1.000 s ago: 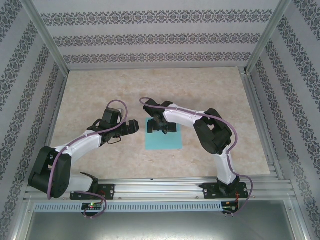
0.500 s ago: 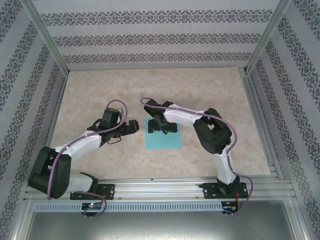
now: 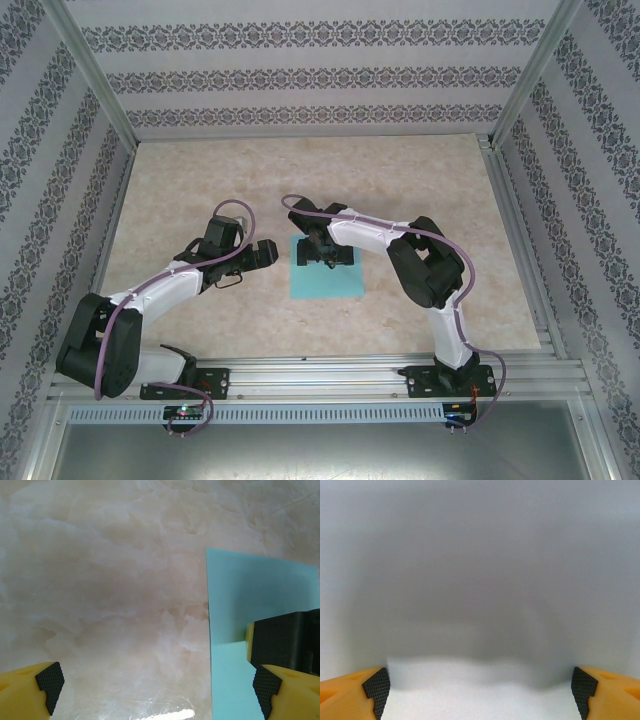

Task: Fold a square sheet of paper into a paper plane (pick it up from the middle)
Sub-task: Fold the square sheet of paper in half at the center of the table.

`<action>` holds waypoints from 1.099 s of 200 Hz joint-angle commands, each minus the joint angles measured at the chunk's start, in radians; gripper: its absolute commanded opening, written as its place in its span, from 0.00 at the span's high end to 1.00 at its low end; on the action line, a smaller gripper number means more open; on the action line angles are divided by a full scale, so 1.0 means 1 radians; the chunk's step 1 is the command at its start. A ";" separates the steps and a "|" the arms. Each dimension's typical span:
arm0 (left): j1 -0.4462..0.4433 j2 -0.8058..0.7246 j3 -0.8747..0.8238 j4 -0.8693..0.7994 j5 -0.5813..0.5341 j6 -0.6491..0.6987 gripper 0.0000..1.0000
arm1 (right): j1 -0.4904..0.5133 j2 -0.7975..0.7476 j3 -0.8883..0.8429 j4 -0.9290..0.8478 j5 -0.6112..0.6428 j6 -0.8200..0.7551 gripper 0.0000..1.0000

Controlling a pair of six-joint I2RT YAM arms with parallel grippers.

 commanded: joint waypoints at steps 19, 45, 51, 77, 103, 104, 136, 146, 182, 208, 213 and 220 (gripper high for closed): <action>0.014 -0.025 0.009 -0.009 -0.013 0.021 0.00 | -0.004 0.038 -0.021 -0.023 0.006 -0.012 0.09; 0.014 -0.027 0.006 -0.011 -0.015 0.023 0.00 | -0.004 0.029 -0.013 -0.022 0.001 -0.020 0.09; 0.013 -0.027 0.006 -0.011 -0.016 0.023 0.00 | -0.004 0.026 -0.011 -0.022 0.002 -0.023 0.09; 0.013 -0.028 0.007 -0.010 -0.015 0.023 0.00 | -0.006 0.015 0.000 -0.022 0.001 -0.032 0.14; 0.013 -0.030 0.012 -0.016 -0.016 0.025 0.00 | -0.006 -0.010 0.006 -0.020 0.004 -0.039 0.24; 0.013 -0.031 0.011 -0.016 -0.017 0.026 0.00 | -0.006 -0.011 0.006 -0.020 0.004 -0.039 0.25; 0.014 -0.036 0.012 -0.023 -0.022 0.028 0.00 | -0.007 -0.060 0.002 -0.014 0.010 -0.048 0.37; 0.013 -0.037 0.011 -0.025 -0.023 0.028 0.00 | -0.007 -0.077 0.000 -0.012 0.013 -0.051 0.44; 0.013 -0.041 0.014 -0.028 -0.025 0.024 0.00 | -0.010 -0.149 -0.032 0.034 -0.024 -0.062 0.60; 0.013 -0.045 0.017 -0.034 -0.024 0.023 0.00 | -0.018 -0.209 -0.062 0.083 -0.069 -0.055 0.61; 0.013 -0.045 0.017 -0.036 -0.025 0.023 0.00 | -0.018 -0.223 -0.069 0.097 -0.081 -0.051 0.61; 0.013 -0.048 0.018 -0.038 -0.026 0.024 0.00 | -0.023 -0.243 -0.083 0.124 -0.105 -0.049 0.62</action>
